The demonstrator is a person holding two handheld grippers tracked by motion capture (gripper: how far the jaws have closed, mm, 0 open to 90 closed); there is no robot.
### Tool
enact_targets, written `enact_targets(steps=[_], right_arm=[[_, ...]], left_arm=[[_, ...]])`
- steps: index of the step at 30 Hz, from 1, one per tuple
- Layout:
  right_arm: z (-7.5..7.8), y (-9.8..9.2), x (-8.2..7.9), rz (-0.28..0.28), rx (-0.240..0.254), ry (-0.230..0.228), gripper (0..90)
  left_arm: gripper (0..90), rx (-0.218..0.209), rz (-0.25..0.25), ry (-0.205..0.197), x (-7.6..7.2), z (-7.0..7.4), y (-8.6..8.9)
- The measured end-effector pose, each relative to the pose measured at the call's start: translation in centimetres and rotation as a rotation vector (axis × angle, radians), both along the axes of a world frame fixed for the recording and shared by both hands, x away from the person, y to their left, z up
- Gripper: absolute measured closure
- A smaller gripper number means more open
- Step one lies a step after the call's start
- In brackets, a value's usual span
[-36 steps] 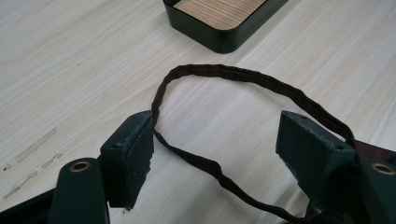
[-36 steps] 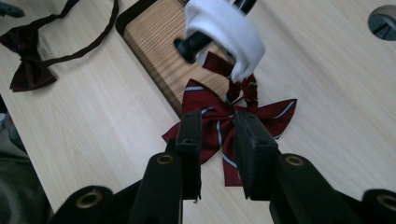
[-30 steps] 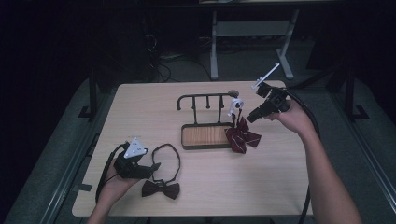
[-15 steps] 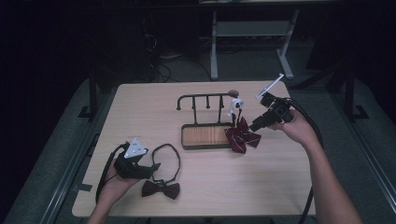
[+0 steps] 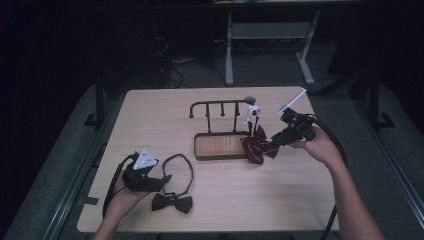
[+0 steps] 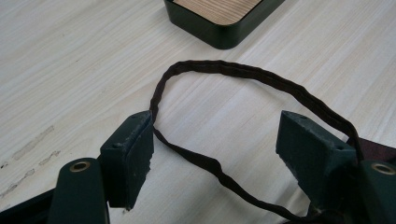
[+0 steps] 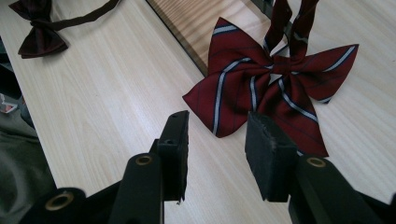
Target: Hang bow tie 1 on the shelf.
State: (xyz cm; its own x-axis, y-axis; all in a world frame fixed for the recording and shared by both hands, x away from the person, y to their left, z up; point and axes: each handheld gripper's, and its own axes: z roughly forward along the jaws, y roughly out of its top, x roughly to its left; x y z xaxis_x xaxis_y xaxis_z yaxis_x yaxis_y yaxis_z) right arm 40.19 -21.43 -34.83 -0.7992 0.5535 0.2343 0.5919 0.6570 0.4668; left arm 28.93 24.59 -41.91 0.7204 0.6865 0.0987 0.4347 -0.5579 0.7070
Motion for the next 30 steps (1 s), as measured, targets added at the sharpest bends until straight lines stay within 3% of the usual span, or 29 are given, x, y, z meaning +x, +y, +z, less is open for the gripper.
enact_targets(steps=[30], right_arm=[[-3.7, -1.8, -2.6, -0.002, 0.023, 0.007, 55.9]], left_arm=[[28.1, 0.000, 0.001, 0.005, 0.0, -0.1, -0.3]])
